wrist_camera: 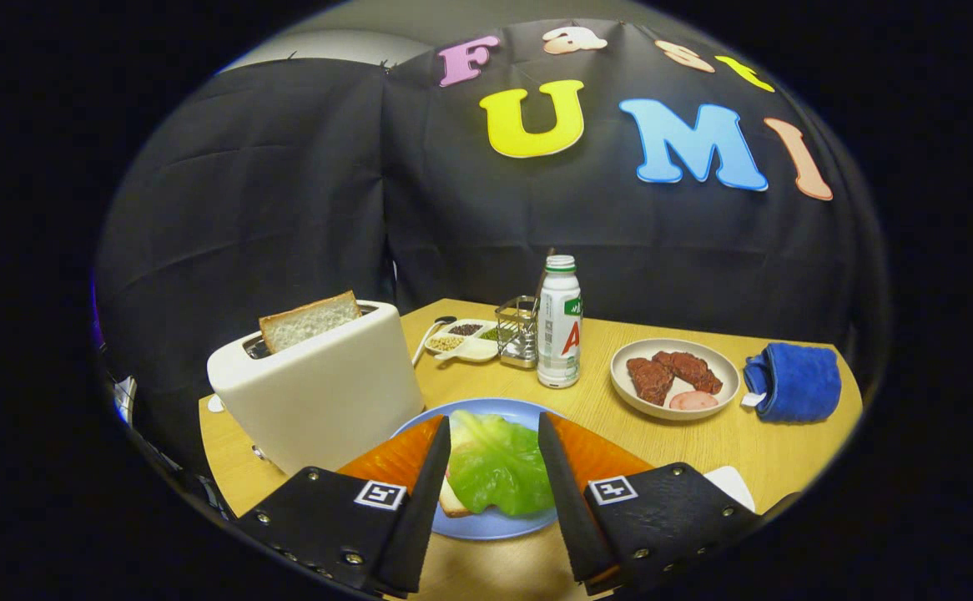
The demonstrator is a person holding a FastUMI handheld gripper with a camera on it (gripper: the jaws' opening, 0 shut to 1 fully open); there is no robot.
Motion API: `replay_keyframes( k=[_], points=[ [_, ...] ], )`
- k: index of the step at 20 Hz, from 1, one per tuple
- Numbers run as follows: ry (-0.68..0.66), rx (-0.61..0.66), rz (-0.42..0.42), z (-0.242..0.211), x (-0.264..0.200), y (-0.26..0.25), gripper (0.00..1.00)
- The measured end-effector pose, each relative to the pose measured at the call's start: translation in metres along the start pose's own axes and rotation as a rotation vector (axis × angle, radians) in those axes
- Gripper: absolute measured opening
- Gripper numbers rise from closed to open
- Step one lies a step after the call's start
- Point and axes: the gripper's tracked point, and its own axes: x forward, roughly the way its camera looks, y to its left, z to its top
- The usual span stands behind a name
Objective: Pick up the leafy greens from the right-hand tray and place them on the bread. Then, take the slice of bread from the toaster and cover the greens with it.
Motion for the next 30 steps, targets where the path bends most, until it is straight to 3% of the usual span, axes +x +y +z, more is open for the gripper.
replay_keyframes(
  k=[8,13,24,30],
  points=[
    [-0.104,0.035,-0.058,0.018,-0.017,0.040,0.65],
    [-0.155,0.101,-0.141,0.024,-0.021,0.064,0.65],
    [-0.195,0.070,-0.048,0.061,-0.007,0.186,0.65],
    [-0.140,-0.007,-0.093,0.054,0.037,0.207,0.65]
  ],
)
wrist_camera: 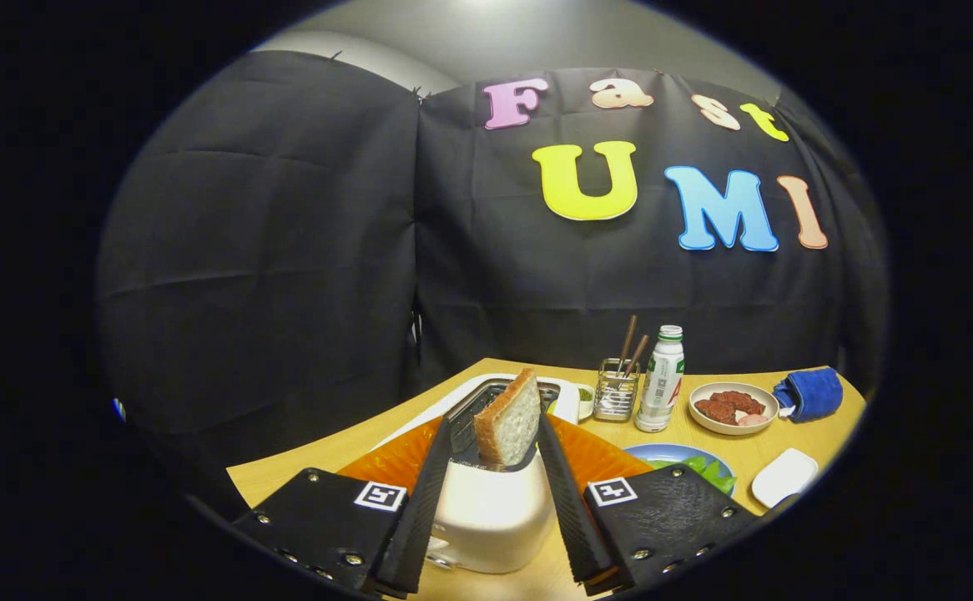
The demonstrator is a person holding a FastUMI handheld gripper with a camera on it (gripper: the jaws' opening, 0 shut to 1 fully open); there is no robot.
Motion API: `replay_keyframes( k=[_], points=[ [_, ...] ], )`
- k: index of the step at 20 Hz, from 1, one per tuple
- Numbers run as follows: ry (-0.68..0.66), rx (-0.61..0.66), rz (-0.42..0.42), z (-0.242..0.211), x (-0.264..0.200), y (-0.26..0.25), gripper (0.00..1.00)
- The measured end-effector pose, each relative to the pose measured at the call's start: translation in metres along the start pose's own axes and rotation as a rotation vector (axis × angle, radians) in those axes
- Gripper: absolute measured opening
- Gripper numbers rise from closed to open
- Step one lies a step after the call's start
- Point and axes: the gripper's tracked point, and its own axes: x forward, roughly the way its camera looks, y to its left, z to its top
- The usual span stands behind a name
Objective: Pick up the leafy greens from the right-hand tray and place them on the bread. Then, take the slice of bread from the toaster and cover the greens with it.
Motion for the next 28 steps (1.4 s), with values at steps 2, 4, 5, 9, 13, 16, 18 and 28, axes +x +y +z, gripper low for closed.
replay_keyframes(
  k=[2,4,5,9,13,16,18,28],
  points=[
    [0.015,-0.013,-0.026,-0.003,0.012,-0.001,0.65],
    [0.016,-0.021,-0.061,-0.003,0.022,-0.005,0.65],
    [0.023,-0.036,-0.083,-0.002,0.028,-0.009,0.49],
    [0.034,-0.052,-0.086,-0.004,0.033,-0.014,0.07],
    [0.041,-0.053,-0.034,-0.002,0.027,-0.016,0.07],
    [0.019,-0.036,-0.018,0.011,0.020,-0.016,0.07],
    [0.010,-0.025,-0.004,0.019,0.017,-0.016,0.07],
    [-0.060,0.068,0.049,0.069,-0.006,-0.037,0.07]
  ],
)
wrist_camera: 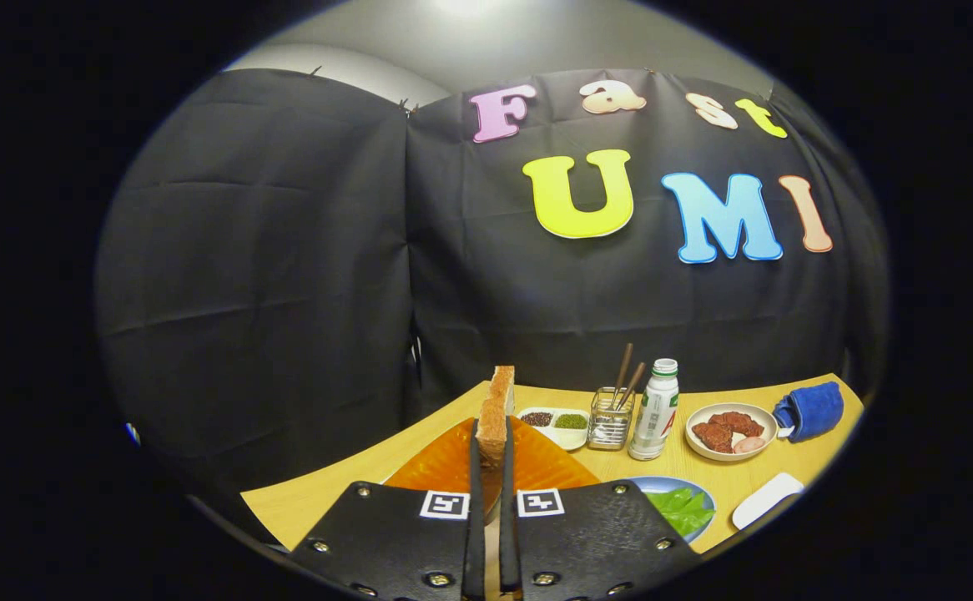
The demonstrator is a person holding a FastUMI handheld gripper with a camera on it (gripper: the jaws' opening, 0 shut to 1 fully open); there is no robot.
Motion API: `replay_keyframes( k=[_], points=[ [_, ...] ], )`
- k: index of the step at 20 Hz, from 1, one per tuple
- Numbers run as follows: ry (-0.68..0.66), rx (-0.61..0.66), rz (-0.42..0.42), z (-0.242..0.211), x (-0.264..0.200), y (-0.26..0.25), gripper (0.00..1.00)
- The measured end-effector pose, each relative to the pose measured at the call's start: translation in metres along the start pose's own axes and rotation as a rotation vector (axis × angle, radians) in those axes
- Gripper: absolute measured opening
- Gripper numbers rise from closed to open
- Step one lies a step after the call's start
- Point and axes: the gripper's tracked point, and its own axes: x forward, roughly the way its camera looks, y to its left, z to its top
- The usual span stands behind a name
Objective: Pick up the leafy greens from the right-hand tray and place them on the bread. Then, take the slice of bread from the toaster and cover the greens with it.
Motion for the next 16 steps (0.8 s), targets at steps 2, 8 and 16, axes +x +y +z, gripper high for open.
replay_keyframes(
  k=[2,8,16],
  points=[
    [-0.004,-0.003,0.007,0.005,-0.007,-0.005,0.07],
    [-0.007,-0.003,-0.046,-0.003,-0.031,-0.047,0.07],
    [0.051,0.016,-0.131,-0.035,-0.040,-0.104,0.07]
  ],
)
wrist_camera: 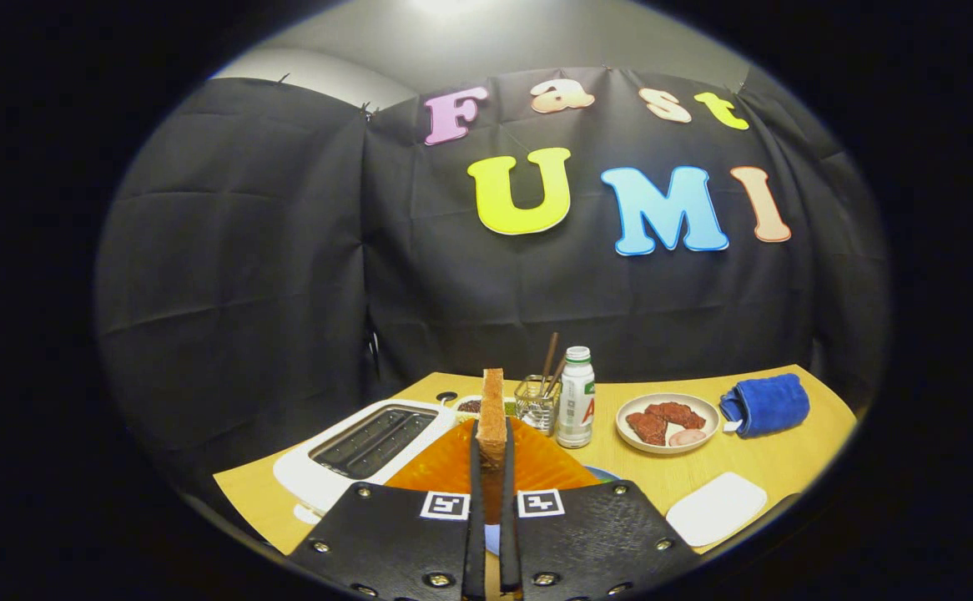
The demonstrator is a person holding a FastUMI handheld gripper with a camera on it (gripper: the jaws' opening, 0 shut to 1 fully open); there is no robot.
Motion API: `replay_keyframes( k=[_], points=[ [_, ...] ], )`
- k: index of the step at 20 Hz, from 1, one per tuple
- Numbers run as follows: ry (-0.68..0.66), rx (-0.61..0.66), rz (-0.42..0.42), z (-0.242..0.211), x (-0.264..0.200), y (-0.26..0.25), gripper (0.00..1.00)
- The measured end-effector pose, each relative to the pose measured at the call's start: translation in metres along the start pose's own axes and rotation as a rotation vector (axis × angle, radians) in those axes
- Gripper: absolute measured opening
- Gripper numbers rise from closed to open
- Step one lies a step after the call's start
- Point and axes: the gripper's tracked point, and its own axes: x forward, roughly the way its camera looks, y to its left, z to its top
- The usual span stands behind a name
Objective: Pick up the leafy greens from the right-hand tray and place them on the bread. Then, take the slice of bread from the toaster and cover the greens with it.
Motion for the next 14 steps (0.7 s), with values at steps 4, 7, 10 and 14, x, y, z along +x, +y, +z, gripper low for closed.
replay_keyframes(
  k=[4,7,10,14],
  points=[
    [0.063,0.021,-0.018,-0.030,0.010,-0.018,0.07],
    [0.100,0.043,-0.020,-0.047,0.015,-0.025,0.07],
    [0.118,0.037,-0.023,-0.057,0.018,-0.026,0.07],
    [0.132,0.024,-0.009,-0.066,0.023,-0.020,0.07]
  ],
)
